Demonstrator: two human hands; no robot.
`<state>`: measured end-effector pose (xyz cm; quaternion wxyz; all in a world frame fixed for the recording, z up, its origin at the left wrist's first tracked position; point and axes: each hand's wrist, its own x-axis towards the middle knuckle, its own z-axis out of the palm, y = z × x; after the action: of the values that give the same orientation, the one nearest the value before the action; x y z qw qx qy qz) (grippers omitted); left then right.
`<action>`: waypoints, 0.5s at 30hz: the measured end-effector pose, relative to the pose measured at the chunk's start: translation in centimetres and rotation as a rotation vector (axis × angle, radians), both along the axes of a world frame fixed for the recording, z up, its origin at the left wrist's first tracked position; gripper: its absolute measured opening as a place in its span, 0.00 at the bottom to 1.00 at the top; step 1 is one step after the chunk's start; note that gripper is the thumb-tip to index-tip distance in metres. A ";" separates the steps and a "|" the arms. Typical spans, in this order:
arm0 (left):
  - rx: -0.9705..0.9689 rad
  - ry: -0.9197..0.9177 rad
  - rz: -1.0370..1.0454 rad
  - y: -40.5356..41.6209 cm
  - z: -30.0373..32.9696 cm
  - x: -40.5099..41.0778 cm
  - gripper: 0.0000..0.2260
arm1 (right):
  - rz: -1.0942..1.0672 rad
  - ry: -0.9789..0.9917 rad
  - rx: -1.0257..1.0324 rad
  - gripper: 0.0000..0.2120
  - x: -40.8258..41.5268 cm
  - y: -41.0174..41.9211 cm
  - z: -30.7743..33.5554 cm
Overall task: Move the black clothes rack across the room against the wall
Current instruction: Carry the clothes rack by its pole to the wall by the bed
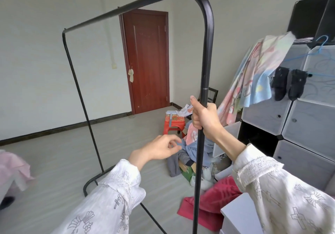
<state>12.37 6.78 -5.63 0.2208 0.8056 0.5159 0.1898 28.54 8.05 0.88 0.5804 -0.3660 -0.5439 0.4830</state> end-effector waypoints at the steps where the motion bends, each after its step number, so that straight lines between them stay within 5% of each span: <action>1: -0.035 -0.011 -0.007 0.0 -0.3 0.1 0.15 | 0.001 0.011 0.006 0.25 -0.4 0.0 0.2; 6: -0.137 -0.017 -0.019 0.1 -1.7 0.6 0.23 | 0.007 0.037 0.025 0.25 -3.3 0.6 2.0; 9: -0.108 -0.134 -0.003 0.3 -2.3 1.1 0.18 | 0.012 0.054 0.051 0.25 -5.1 1.4 2.4; 12: -0.099 -0.343 0.027 0.7 -2.7 1.5 0.02 | -0.025 0.029 0.097 0.26 -6.4 2.2 1.7; 15: -0.079 -0.423 0.068 1.2 -3.3 0.9 0.09 | -0.037 0.022 0.099 0.27 -8.1 3.1 0.7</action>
<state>13.24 7.96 -8.94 0.3488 0.7208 0.4920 0.3415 20.43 11.19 1.55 0.6126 -0.3415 -0.5538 0.4488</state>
